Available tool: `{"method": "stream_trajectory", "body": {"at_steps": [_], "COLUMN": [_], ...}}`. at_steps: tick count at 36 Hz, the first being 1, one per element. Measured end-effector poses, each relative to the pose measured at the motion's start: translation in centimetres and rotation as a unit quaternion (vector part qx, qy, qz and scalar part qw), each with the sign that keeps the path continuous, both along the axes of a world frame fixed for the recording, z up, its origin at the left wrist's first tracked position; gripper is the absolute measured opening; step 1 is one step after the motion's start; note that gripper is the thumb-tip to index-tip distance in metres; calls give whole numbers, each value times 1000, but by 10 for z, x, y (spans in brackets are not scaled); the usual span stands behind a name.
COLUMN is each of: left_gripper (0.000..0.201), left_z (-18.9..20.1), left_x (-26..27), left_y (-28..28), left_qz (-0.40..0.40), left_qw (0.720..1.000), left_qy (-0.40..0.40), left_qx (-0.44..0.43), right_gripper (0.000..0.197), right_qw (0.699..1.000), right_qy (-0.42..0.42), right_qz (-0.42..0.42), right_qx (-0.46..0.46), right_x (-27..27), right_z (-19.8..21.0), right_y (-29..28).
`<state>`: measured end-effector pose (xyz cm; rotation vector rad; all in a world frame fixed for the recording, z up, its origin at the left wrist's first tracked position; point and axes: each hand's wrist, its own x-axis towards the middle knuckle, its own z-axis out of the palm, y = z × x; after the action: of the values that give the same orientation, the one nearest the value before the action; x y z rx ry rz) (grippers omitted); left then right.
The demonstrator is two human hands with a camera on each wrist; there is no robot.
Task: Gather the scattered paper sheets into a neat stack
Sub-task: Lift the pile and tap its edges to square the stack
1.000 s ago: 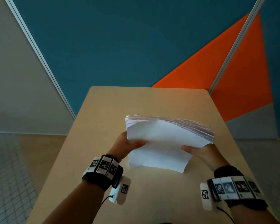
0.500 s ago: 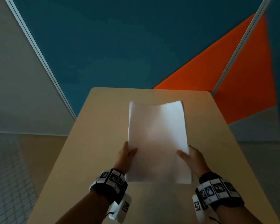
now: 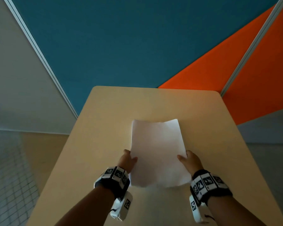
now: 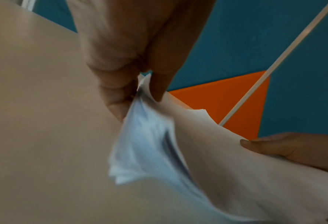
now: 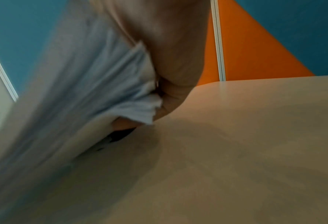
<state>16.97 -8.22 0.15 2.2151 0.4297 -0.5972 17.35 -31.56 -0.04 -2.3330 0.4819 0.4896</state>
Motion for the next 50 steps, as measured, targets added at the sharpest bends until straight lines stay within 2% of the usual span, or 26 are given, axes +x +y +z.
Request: {"method": "stream_trajectory", "body": {"at_steps": [4,6,8,11,13,16,21,26,37,50], "left_gripper": [63,73,85,108,126,137,129,124,112,111], "left_z": [-3,-3,-2,2,5,8,15,16,19,11], "left_x": [-9,-14,-20,-30,-36,-46,-53,-52,-55,-55], "left_y": [4,6,9,9,6,1,-7,-8,-12,-11], "left_qz": [-54,-83,-107,-142,-173,-205,-205,-174,-160,-155], "left_qw": [998,996,994,990,983,972,966,974,975,972], "left_qy": [6,5,-3,5,26,61,53,32,21,20], "left_qx": [-10,-17,-10,25,53,94,149,142,154,173], "right_gripper": [61,72,93,127,136,141,139,133,128,126], "right_qw": [1000,998,994,980,967,962,959,967,972,980], "right_qy": [20,27,33,68,88,82,61,40,18,14], "right_qz": [21,52,94,185,221,225,222,200,178,155], "right_qx": [8,35,49,-29,-91,-134,-164,-154,-150,-128], "right_x": [-5,-11,-18,-30,-38,-47,-53,-53,-56,-56], "right_z": [-5,-6,-6,-4,-3,-2,2,7,6,2], "right_y": [-6,-9,-13,-15,-13,-6,4,5,6,5]}}
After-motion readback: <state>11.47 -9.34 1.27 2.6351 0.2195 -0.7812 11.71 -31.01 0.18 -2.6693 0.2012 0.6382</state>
